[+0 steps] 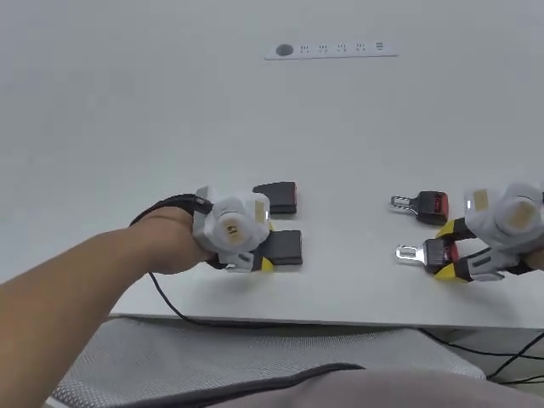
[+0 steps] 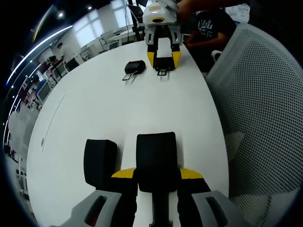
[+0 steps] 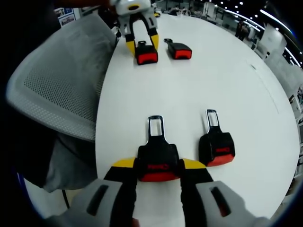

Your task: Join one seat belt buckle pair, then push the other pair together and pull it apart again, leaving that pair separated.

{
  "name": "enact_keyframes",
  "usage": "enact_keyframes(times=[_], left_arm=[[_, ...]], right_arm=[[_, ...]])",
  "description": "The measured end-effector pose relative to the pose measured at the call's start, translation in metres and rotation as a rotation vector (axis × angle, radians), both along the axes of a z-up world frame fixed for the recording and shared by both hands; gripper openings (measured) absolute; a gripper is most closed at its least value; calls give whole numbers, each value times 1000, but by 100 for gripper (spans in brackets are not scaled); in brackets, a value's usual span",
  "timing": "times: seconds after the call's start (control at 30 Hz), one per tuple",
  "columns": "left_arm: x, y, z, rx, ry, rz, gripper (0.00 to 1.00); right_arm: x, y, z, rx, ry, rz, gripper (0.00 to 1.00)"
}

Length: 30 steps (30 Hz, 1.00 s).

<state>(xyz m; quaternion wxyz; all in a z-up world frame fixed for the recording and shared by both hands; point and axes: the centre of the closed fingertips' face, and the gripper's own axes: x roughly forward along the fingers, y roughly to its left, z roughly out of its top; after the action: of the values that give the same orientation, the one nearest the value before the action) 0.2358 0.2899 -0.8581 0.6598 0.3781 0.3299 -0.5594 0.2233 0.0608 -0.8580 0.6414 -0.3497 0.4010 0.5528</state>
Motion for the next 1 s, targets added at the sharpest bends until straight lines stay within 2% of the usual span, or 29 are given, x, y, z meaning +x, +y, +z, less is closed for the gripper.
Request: enact_keyframes(times=[0.23, 0.4, 0.7, 1.0], left_arm=[[0, 0, 0, 3, 3, 5, 33], [0, 0, 0, 11, 7, 5, 33], [0, 0, 0, 31, 5, -4, 33], [0, 0, 0, 37, 8, -11, 33]], right_arm=[[1, 4, 0, -7, 2, -42, 35], [1, 15, 0, -3, -9, -38, 35], [0, 46, 0, 9, -25, -11, 36], [-2, 89, 0, 66, -51, 2, 36]])
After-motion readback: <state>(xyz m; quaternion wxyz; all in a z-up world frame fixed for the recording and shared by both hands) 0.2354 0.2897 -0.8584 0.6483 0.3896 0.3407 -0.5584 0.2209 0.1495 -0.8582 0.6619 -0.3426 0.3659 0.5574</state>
